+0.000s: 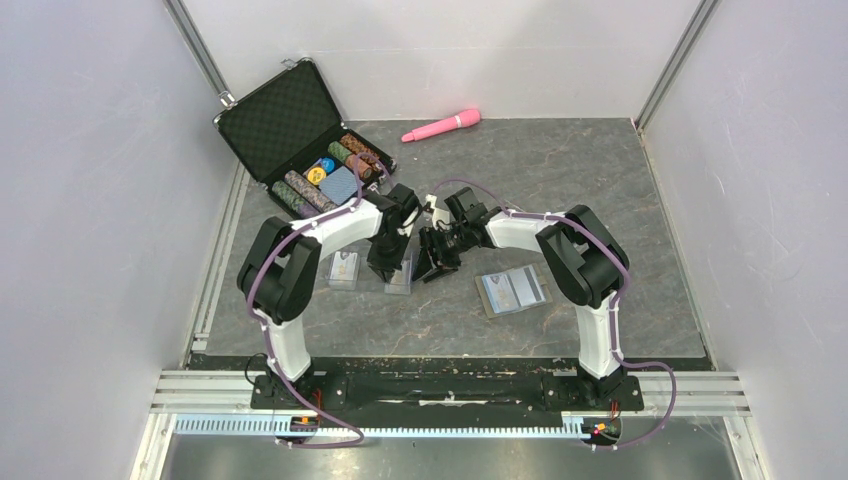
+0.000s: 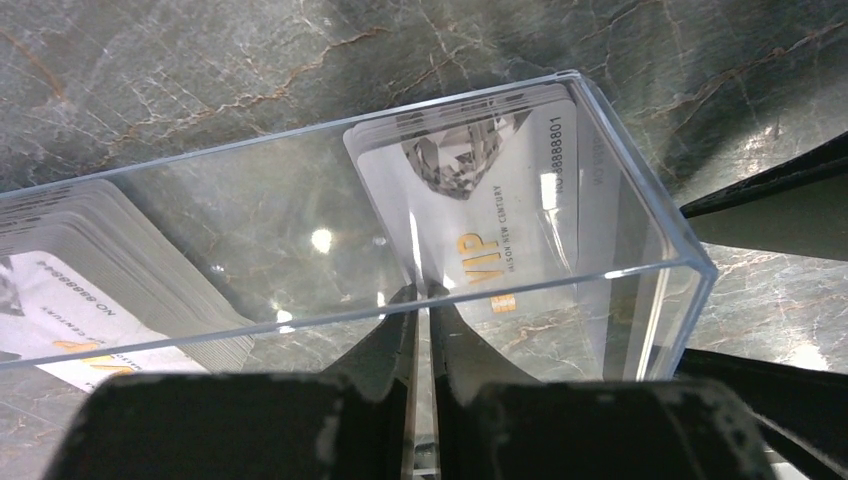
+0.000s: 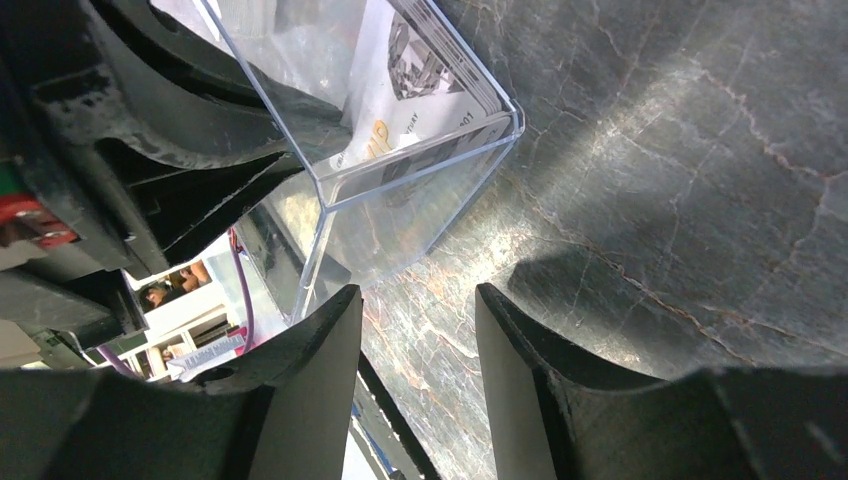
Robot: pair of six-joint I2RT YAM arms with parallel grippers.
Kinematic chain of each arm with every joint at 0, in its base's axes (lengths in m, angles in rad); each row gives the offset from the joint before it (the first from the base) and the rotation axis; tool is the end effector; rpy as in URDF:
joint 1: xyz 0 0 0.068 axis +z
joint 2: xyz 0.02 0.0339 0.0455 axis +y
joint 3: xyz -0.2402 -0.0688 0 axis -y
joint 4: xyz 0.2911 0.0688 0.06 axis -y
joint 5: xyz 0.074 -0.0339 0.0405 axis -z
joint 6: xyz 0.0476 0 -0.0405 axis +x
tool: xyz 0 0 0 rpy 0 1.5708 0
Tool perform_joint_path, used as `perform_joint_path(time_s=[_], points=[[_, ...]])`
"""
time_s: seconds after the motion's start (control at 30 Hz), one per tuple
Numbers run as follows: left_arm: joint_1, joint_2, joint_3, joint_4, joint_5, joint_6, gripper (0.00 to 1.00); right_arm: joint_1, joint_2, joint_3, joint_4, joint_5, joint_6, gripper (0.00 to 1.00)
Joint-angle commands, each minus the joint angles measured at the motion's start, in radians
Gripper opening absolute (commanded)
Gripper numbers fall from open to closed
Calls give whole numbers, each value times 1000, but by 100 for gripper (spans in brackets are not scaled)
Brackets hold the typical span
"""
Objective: Put the credit cards into the card holder
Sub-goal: Pick up the credit card from the storage box.
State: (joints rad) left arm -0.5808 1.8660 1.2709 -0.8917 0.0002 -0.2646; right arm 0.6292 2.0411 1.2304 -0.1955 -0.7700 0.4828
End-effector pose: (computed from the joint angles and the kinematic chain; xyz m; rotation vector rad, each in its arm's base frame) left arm 0.3133 -0.2056 0.1086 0.4825 3.0264 -0.0531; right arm 0.3288 0.2803 0.0666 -0.5227 2.7151 1.3655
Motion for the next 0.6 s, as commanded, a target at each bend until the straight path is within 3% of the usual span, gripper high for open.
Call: perform_joint_path(time_s=[0.0,0.3,0.43,0.57], points=[[-16,-73,12,76,85,-23,10,8,-23,8,43,-23,2,48],[6,-163,-45,144,140,-79,11,9,-30,-6,44,-20,-1,49],[39,-187,-90,196,204,-105,20,9,-34,-9,43,-18,-1,49],[77,-193,-132,244,259,-126,22,8,-36,-12,43,-17,-2,49]])
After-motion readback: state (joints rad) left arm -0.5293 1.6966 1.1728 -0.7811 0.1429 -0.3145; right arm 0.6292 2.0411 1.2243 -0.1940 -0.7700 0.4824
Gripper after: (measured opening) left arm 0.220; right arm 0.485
